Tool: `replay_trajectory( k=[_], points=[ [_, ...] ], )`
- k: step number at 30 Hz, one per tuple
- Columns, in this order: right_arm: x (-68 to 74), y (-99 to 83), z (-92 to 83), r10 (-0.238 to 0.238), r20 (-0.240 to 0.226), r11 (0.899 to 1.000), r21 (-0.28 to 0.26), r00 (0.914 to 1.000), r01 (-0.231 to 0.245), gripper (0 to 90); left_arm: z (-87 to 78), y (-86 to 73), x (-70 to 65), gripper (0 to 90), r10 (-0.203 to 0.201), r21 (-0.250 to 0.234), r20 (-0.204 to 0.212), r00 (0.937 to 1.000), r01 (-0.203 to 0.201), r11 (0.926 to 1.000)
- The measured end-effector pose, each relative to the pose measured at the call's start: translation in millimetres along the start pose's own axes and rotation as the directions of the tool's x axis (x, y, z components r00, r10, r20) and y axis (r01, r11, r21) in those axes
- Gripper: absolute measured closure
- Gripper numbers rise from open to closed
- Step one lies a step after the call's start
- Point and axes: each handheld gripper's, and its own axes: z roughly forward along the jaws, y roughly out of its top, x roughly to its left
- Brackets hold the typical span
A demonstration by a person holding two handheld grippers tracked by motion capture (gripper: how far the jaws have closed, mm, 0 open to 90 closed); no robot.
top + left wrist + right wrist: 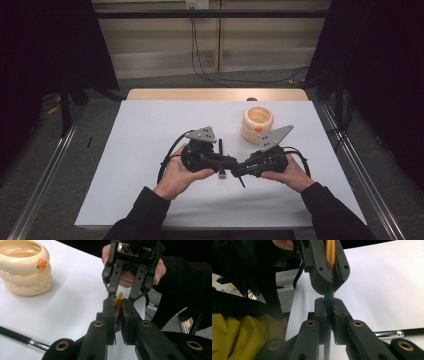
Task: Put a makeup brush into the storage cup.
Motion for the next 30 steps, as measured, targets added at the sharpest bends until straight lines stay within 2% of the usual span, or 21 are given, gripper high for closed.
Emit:
replay_trajectory(
  k=[3,6,7,8,9,13,14,16,17,19,22,24,25,28,30],
  points=[
    [0.2,0.2,-1.0,-0.003,0.003,1.000,0.000,1.0000,0.003,84.1,-0.2,0.1,0.3,83.5,0.004,-0.002,-0.001,1.0000,-0.004,1.0000],
    [0.4,0.3,-1.6,0.000,0.001,1.000,-0.003,1.0000,0.000,84.1,0.0,-1.0,1.1,83.0,0.003,-0.025,0.005,1.0000,-0.003,0.9997],
    [0.4,0.3,-2.0,0.001,0.001,1.000,-0.005,1.0000,-0.001,84.2,-0.8,-0.8,1.2,82.8,-0.001,-0.027,-0.006,1.0000,0.000,0.9996],
    [0.4,0.3,-2.1,0.001,0.003,1.000,-0.004,1.0000,-0.001,84.2,-0.7,-1.0,2.1,81.7,0.004,-0.041,0.005,1.0000,-0.003,0.9991],
    [0.2,0.2,-2.1,0.000,0.005,1.000,-0.005,1.0000,0.000,84.2,-1.7,-0.8,2.2,79.3,0.009,-0.038,-0.009,0.9999,-0.009,0.9992],
    [0.0,0.3,-1.8,0.000,0.008,1.000,-0.006,1.0000,0.000,84.2,-4.1,-1.1,2.4,63.5,0.016,-0.074,-0.047,0.9988,-0.020,0.9971],
    [-0.2,0.2,-1.9,-0.002,0.009,1.000,-0.006,1.0000,0.002,84.2,-4.6,-1.0,2.9,62.0,0.018,-0.076,-0.051,0.9985,-0.022,0.9969],
    [-0.4,0.1,-2.5,-0.001,0.010,1.000,-0.007,0.9999,0.001,84.1,-5.8,-0.9,3.7,50.6,0.016,-0.084,-0.068,0.9976,-0.021,0.9962],
    [-0.7,0.1,-2.8,0.001,0.013,1.000,-0.011,0.9999,-0.001,84.1,-6.0,-0.9,3.8,48.4,0.017,-0.091,-0.076,0.9970,-0.024,0.9955],
    [-0.9,0.1,-3.1,0.003,0.014,1.000,-0.012,0.9999,-0.003,84.1,-6.5,-0.7,4.9,40.0,0.002,-0.108,-0.087,0.9962,-0.012,0.9940],
    [-1.1,-0.1,-3.6,0.011,0.025,1.000,-0.019,0.9996,-0.011,84.2,-6.6,-0.9,6.2,27.9,0.002,-0.107,-0.093,0.9956,-0.012,0.9941],
    [-1.7,-0.1,-4.7,0.011,0.027,1.000,-0.024,0.9996,-0.010,84.2,-6.1,-0.6,6.5,16.3,-0.004,-0.102,-0.125,0.9922,-0.009,0.9947],
    [-1.8,-0.1,-5.3,0.013,0.030,1.000,-0.025,0.9995,-0.013,84.2,-5.3,-0.9,6.9,12.7,-0.004,-0.116,-0.118,0.9930,-0.010,0.9932],
    [-2.7,-0.3,-6.3,0.015,0.040,0.999,-0.032,0.9991,-0.014,84.1,-5.5,-0.7,8.6,2.9,-0.005,-0.124,-0.135,0.9908,-0.012,0.9922],
    [-2.8,-0.6,-6.3,0.017,0.045,0.999,-0.038,0.9988,-0.015,84.1,-6.1,-1.4,8.3,4.3,0.008,-0.141,-0.142,0.9898,-0.028,0.9896]
  ],
)
